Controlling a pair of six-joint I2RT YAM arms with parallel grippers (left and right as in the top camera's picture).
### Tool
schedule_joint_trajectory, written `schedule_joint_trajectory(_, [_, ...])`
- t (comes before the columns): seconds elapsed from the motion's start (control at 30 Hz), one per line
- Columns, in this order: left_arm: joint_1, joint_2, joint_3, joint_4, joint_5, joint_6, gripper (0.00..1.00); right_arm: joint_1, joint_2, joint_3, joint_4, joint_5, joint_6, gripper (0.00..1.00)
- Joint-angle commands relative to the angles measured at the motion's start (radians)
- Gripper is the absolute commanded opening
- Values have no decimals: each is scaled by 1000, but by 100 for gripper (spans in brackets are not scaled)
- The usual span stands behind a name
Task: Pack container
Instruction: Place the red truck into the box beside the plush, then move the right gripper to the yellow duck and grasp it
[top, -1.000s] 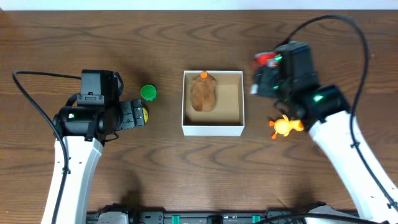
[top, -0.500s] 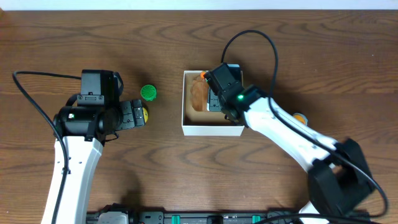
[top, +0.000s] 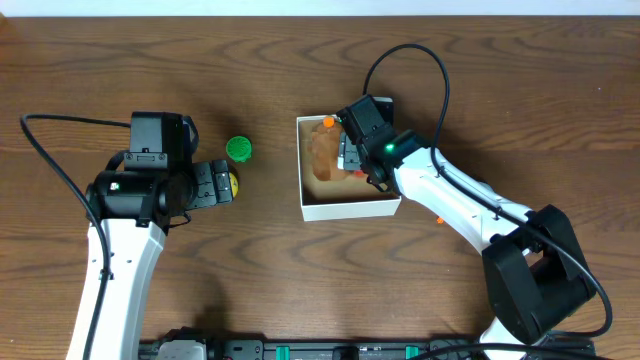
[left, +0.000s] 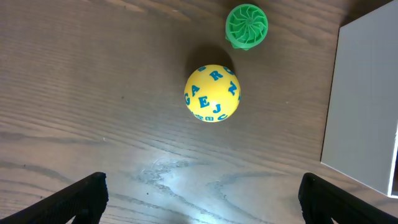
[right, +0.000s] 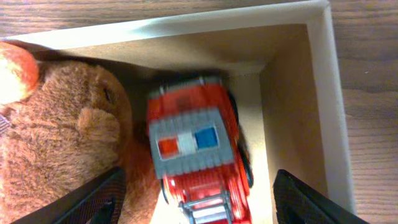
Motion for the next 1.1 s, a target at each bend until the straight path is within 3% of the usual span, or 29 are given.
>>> schedule_joint_trajectory(0.0, [3, 1, 19, -2, -16, 8, 98, -1, -44, 2, 6, -5, -24, 78])
schedule_joint_trajectory(0.33, [3, 1, 19, -2, -16, 8, 98, -75, -318, 4, -159, 4, -36, 78])
schedule_joint_trajectory(0.5, [3, 1, 19, -2, -16, 8, 98, -237, -465, 3, -348, 38, -37, 83])
schedule_joint_trajectory(0.67, [3, 1, 19, -2, -16, 8, 98, -450, -482, -7, -484, -29, -47, 86])
schedule_joint_trajectory(0.83, [3, 1, 19, -2, -16, 8, 98, -548, -442, -106, -479, -86, -80, 87])
schedule_joint_trajectory(1.07, [3, 1, 19, -2, -16, 8, 98, -566, -388, -322, -323, -136, -61, 84])
